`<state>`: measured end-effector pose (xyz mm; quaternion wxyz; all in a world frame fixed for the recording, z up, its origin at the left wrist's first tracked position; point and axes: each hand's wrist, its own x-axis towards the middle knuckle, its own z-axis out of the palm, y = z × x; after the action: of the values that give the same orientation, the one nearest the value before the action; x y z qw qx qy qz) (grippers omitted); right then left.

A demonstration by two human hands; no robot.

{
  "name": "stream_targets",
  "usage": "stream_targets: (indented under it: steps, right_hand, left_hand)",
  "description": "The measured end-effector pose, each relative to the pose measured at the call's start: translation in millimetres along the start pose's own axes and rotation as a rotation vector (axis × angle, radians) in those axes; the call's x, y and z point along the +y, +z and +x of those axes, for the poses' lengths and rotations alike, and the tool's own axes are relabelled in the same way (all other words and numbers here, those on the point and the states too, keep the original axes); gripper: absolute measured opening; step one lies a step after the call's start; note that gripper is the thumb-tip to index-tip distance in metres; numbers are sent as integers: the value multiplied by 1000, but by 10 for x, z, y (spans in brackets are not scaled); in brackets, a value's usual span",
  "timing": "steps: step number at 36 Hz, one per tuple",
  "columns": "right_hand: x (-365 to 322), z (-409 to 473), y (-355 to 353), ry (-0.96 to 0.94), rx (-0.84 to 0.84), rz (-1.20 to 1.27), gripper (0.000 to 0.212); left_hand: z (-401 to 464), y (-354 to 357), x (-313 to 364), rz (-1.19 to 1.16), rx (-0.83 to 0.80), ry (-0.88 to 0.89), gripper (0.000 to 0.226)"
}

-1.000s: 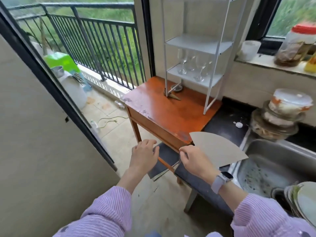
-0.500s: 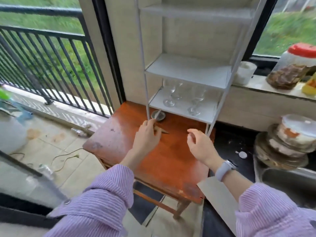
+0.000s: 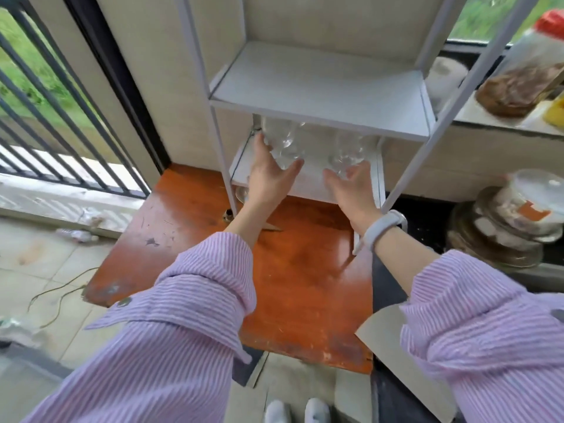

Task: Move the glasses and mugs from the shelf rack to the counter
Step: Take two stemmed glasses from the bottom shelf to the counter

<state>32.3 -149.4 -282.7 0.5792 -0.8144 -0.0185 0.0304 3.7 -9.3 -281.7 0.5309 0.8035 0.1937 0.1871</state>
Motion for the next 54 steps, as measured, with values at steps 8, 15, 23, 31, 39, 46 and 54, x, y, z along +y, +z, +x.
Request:
stream_targets:
  steps: [8, 15, 23, 31, 39, 46, 54]
  right_hand:
    - [-29, 43, 80, 2, 59, 146, 45]
    - [16, -308, -62, -68, 22, 181, 30]
    - [482, -1298, -385, -55, -38, 186, 25]
    - [1223, -2280, -952, 184, 79, 123, 23]
    - [1625, -3121, -1969, 286, 389, 100, 30]
    - [1898, -4237, -3236, 331, 705, 155, 20]
    - [2320, -5882, -4637, 444, 1081, 128, 18]
  left_hand:
    - [71, 60, 46, -175, 37, 25, 63]
    - [-343, -30, 72, -259, 11, 58, 58]
    - [-1352, -85, -273, -226, -107, -29, 41]
    - [-2225, 236, -371, -69, -346, -130, 42]
    - [-3170, 1087, 58, 25, -658, -10, 47]
    - [-4539, 2004, 626, -11, -988, 171, 32]
    - [-6449, 2908, 1296, -31, -1348, 278, 30]
